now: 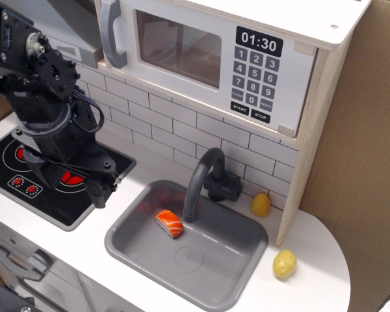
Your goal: Open microwave
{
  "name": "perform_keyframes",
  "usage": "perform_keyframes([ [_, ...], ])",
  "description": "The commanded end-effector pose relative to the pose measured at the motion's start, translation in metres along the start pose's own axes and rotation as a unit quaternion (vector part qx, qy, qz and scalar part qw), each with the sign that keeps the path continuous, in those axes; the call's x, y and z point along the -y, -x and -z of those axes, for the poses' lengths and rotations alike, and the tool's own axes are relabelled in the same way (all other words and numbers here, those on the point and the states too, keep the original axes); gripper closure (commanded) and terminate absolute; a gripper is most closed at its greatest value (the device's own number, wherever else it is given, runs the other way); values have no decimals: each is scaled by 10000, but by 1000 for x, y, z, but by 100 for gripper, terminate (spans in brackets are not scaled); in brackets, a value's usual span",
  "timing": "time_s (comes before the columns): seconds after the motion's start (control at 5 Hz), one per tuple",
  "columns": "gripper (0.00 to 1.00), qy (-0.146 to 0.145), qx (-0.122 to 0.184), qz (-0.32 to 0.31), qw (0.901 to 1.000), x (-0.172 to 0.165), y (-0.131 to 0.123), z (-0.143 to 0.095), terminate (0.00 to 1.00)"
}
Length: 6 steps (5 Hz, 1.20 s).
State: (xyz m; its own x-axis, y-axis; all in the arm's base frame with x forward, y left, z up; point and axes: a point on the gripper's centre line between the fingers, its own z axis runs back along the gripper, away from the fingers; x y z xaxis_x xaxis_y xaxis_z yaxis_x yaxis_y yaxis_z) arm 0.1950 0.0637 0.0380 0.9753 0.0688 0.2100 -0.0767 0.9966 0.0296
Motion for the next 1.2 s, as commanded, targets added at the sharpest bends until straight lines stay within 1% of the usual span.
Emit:
perform_keyframes([
  [0.0,0,0,0,0,10000,0,0,0,0],
  [0.2,0,424,-33,40,9991,-21,-41,-18,0],
  [0.4,0,413,48,-151,9990,-34,-76,-23,0],
  [0.6,0,333,159,-376,9986,-42,-112,-24,0],
  [0.8,0,222,432,-444,9978,-51,-139,-29,0],
  [1.0,0,165,509,-369,9979,-63,-157,-28,0],
])
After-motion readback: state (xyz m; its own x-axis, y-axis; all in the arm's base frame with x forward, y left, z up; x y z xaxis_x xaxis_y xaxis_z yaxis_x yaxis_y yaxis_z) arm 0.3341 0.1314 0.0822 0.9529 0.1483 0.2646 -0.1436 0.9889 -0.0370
